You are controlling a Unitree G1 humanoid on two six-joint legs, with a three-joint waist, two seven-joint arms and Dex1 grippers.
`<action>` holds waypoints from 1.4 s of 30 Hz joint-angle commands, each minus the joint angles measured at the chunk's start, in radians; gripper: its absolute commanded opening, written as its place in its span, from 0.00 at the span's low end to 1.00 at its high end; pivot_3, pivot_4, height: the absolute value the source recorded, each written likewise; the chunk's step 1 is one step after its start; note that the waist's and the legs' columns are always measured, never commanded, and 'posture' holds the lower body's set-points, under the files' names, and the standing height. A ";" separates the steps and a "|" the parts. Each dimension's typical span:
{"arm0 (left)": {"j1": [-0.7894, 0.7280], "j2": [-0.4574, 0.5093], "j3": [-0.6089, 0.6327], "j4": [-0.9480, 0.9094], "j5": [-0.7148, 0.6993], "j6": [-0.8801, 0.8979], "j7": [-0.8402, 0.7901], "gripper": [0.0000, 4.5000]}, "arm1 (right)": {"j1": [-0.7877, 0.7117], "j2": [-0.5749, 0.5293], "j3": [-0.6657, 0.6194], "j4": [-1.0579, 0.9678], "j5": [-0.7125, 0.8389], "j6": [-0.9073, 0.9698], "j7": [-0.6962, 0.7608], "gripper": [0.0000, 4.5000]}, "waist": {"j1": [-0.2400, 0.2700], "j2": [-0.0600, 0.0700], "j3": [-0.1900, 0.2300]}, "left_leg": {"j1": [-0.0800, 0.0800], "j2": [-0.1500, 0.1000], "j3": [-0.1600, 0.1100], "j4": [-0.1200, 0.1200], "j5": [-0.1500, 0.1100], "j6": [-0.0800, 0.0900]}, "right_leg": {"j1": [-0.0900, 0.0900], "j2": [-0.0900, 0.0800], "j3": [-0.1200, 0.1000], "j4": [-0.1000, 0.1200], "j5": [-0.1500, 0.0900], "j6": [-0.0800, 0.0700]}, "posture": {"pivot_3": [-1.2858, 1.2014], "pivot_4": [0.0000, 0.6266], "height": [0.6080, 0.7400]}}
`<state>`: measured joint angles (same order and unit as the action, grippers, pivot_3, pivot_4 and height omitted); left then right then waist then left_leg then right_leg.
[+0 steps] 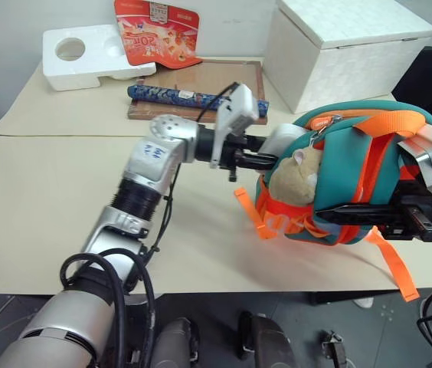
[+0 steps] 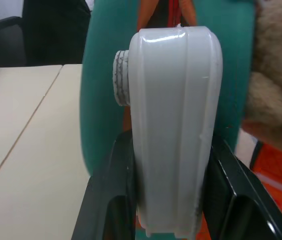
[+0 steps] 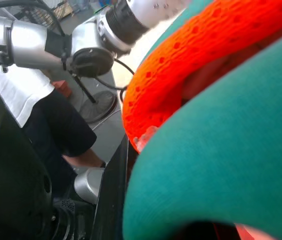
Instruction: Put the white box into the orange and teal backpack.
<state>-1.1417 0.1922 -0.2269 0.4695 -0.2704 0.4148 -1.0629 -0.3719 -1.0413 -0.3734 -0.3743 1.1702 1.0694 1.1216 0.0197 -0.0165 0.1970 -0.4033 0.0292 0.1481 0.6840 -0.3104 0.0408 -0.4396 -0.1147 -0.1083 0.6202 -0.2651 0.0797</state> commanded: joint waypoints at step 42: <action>0.090 0.124 0.026 -0.436 -0.204 0.344 0.062 0.32 | 0.153 0.050 -0.080 -0.091 0.102 -0.078 -0.170 0.00 | 0.004 0.000 0.000 | 0.005 0.000 -0.005 0.001 0.003 0.001 | 0.009 -0.001 0.003 0.000 0.000 0.000 | 0.52 0.24 1.00</action>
<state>-1.0416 0.3154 -0.2289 0.0539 -0.4507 0.7496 -0.9959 -0.2204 -0.9977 -0.4032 -0.4348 1.2419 1.0077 0.9535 0.0237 -0.0166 0.1970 -0.3982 0.0288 0.1425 0.6851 -0.3079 0.0413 -0.4303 -0.1157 -0.1058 0.6197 -0.2647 0.0794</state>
